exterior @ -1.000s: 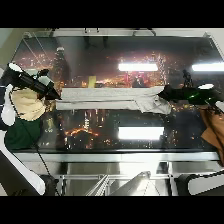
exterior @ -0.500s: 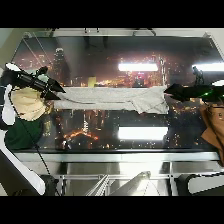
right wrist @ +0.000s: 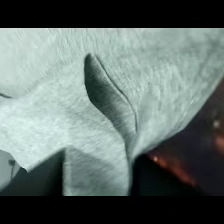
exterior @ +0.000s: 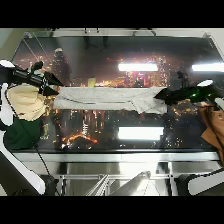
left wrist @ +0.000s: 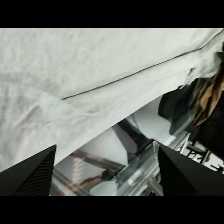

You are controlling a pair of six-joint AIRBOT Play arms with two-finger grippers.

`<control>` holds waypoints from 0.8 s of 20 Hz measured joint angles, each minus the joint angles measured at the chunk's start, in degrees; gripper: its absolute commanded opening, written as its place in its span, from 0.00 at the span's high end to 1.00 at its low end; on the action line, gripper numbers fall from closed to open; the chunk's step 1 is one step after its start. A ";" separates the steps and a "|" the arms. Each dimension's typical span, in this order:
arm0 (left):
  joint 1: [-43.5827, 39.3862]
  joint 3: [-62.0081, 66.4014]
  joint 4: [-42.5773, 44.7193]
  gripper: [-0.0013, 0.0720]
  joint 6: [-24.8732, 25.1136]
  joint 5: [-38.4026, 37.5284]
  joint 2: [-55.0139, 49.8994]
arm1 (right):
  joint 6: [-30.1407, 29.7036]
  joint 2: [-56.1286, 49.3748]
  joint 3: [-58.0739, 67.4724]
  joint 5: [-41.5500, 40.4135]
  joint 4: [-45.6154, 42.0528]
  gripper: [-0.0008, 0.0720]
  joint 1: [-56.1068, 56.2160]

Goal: Fold the shirts.

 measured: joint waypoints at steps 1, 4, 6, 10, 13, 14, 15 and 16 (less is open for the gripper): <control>-0.72 0.07 -1.81 0.59 -0.24 0.04 0.00 | 0.02 -0.11 0.00 0.00 -0.39 0.97 0.66; -4.94 -2.23 -5.66 0.99 0.33 1.20 0.02 | 0.13 -0.11 0.07 0.02 1.73 0.97 1.42; -10.01 -4.13 -5.75 0.99 1.88 3.17 0.00 | 0.13 0.72 0.11 1.16 2.67 0.97 0.83; -22.56 -3.30 1.55 0.99 2.62 8.96 -0.74 | 0.37 5.31 0.13 5.14 3.65 0.97 -2.47; -31.93 -0.85 10.25 0.99 0.09 13.88 -1.64 | 1.20 10.36 0.44 9.07 3.96 0.97 -5.60; -34.80 -0.42 12.74 0.99 -0.70 15.72 -1.81 | 1.44 12.24 0.66 10.62 4.20 0.97 -6.54; -37.24 -0.15 14.40 0.99 -1.38 17.55 -1.90 | 1.46 13.99 0.96 11.93 4.46 0.97 -7.26; -39.65 0.02 15.63 0.99 -1.95 19.52 -2.03 | 1.55 15.69 1.33 13.25 4.87 0.97 -7.78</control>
